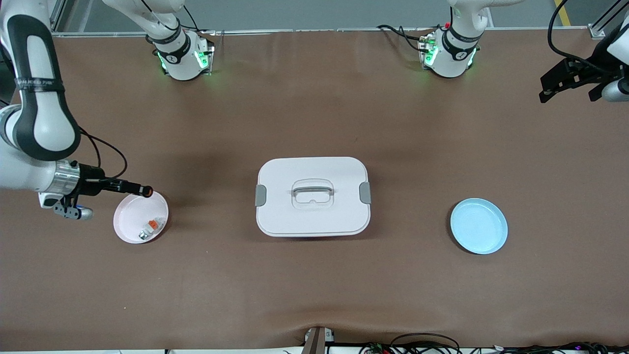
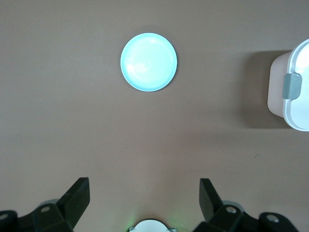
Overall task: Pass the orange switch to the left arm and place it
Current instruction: 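Lift the switch with the right gripper toward the white box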
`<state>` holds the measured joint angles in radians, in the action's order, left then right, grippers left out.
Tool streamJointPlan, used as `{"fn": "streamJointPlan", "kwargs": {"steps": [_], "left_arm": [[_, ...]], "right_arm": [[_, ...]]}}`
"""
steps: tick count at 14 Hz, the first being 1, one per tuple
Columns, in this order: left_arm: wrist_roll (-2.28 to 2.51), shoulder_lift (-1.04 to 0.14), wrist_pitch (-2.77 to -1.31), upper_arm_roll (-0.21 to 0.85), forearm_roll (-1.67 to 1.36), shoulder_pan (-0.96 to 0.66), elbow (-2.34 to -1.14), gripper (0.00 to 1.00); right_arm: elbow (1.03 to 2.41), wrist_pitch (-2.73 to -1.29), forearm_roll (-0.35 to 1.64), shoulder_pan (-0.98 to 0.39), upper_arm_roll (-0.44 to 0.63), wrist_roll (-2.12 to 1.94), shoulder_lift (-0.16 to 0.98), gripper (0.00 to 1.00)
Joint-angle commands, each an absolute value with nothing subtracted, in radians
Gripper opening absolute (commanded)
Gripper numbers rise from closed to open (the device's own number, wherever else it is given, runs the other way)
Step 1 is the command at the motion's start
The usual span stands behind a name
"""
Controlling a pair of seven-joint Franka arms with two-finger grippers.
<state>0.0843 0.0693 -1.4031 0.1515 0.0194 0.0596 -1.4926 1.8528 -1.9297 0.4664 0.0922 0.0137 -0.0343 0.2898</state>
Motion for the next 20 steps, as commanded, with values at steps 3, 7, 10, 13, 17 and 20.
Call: {"fn": "streamJointPlan", "kwargs": {"steps": [3, 7, 10, 13, 17, 20], "left_arm": [[0.101, 0.066, -1.401, 0.155, 0.0, 0.063, -1.477, 1.0], [0.101, 0.066, -1.401, 0.155, 0.002, 0.064, -1.477, 1.0], [0.1, 0.066, -1.401, 0.152, 0.002, 0.067, -1.477, 1.0], [0.1, 0.066, -1.401, 0.147, 0.0, 0.067, -1.477, 1.0], [0.101, 0.066, -1.391, 0.144, 0.011, 0.066, -1.483, 1.0], [0.098, 0.064, -1.393, 0.146, 0.002, 0.067, -1.482, 1.0]], "right_arm": [[1.844, -1.887, 0.471, -0.023, 0.017, 0.291, 0.213, 0.0], [1.718, -1.844, 0.439, -0.188, 0.017, 0.68, 0.216, 0.0], [1.637, -1.835, 0.443, -0.283, 0.015, 0.936, 0.222, 0.0], [1.566, -1.836, 0.446, -0.36, 0.015, 1.135, 0.244, 0.0], [1.484, -1.838, 0.459, -0.431, 0.015, 1.406, 0.285, 0.0], [1.444, -1.847, 0.468, -0.494, 0.015, 1.553, 0.319, 0.0]]}}
